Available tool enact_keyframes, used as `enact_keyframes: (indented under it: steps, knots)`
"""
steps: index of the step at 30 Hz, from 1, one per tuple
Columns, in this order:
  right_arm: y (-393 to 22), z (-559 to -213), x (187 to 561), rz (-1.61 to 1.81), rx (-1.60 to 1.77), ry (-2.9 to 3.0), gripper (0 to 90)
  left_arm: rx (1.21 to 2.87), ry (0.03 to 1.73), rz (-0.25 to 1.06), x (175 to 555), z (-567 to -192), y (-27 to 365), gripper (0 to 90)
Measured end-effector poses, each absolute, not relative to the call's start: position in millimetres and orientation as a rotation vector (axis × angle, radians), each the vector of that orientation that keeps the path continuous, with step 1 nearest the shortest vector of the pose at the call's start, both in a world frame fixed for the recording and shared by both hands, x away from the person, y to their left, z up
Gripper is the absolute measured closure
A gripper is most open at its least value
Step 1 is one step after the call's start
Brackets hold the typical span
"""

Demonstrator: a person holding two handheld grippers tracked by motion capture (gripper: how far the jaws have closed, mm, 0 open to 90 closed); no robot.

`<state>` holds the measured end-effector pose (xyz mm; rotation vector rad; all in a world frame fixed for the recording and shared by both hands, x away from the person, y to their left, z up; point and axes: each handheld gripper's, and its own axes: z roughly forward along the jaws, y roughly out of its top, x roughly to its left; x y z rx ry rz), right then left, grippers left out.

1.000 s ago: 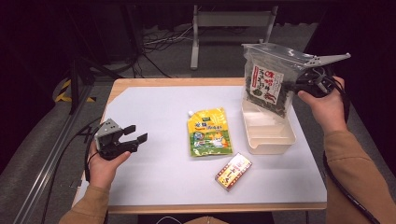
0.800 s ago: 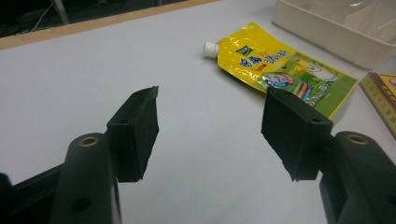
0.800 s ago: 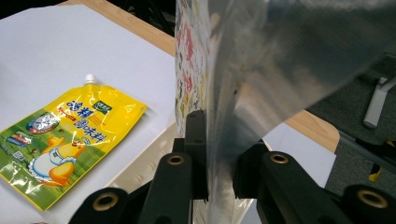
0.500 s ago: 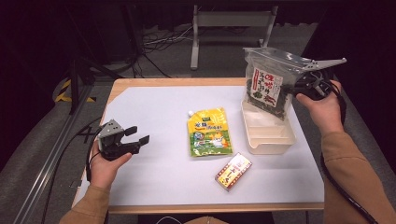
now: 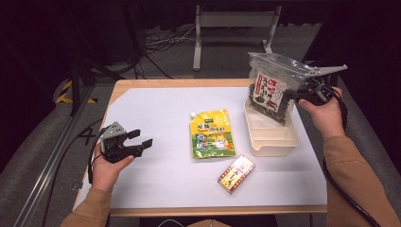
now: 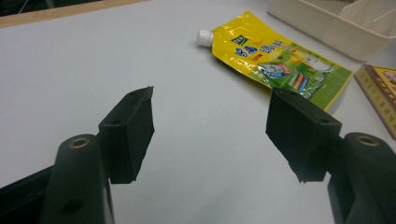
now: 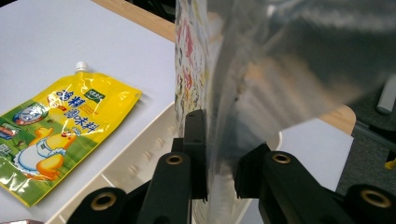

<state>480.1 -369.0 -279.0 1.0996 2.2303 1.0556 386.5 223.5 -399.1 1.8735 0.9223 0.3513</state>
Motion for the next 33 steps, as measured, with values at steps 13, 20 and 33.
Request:
enact_keyframes:
  steps: [13, 20, 33]
  knots:
    - [-380, -288, 477, 1.082, 1.16, 2.21, 75.8, 1.875, 0.962, 0.285, 391, -400, 223, 40.6]
    - [-384, -286, 471, 1.08, 1.183, 2.166, 63.7, 1.884, 1.0, 0.262, 396, -402, 219, 30.7]
    - [-388, -281, 445, 1.141, 1.177, 2.08, 36.7, 1.886, 0.961, 0.174, 409, -393, 207, 25.1]
